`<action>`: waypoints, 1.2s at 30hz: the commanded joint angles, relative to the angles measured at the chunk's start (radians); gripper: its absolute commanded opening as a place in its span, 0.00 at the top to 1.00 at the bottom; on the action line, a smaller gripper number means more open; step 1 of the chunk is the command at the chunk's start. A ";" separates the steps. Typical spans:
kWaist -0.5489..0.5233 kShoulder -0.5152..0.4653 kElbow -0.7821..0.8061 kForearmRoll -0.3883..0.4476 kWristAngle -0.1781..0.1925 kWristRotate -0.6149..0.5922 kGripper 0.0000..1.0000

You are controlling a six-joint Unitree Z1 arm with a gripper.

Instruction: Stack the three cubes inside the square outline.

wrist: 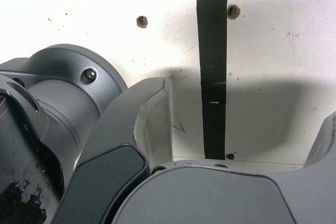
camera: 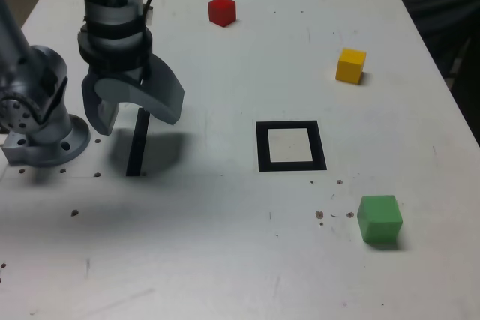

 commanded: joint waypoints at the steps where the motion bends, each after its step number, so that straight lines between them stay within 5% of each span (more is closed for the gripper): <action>1: -0.001 -0.002 -0.003 0.002 -0.002 -0.002 0.01; 24: -0.001 -0.051 -0.020 0.049 0.001 0.020 0.01; 36: 0.040 -0.031 -0.058 0.083 0.063 0.070 0.01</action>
